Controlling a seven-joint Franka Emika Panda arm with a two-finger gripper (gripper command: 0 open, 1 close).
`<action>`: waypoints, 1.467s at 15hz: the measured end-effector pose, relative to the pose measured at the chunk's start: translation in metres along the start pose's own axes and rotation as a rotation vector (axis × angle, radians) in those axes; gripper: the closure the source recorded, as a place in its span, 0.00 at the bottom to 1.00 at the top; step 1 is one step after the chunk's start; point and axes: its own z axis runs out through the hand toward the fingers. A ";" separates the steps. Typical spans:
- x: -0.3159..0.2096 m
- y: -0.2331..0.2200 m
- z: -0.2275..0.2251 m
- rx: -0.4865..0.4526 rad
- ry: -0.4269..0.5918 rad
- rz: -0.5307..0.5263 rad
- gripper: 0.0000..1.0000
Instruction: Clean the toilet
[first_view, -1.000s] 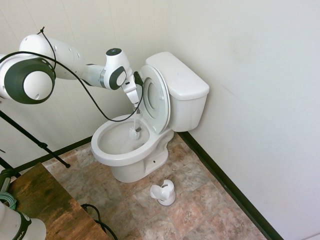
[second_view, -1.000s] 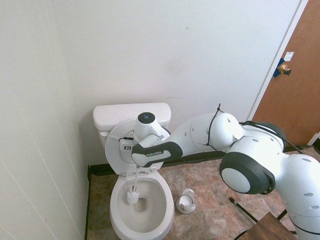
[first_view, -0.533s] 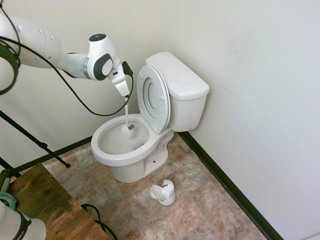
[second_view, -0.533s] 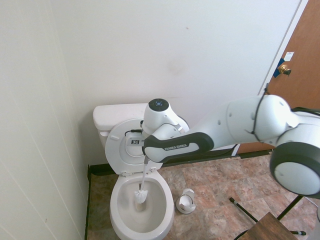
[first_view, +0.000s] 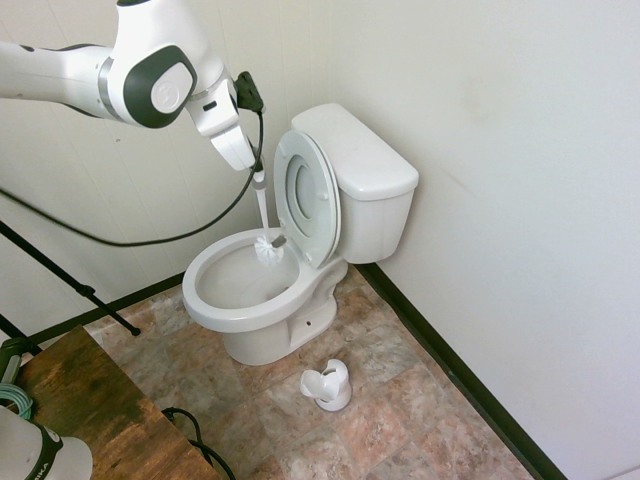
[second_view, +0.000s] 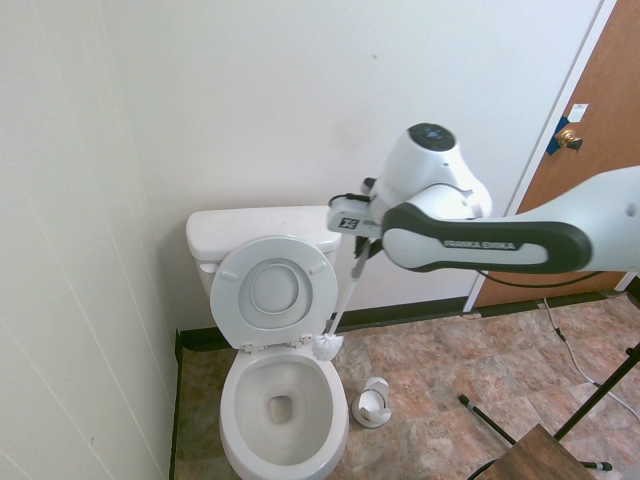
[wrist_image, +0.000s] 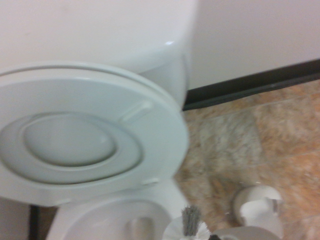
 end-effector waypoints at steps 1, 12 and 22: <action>0.022 0.020 -0.004 -0.001 0.031 0.027 1.00; 0.083 0.068 0.108 -0.021 0.220 0.188 1.00; 0.067 0.102 0.288 -0.135 0.233 0.245 1.00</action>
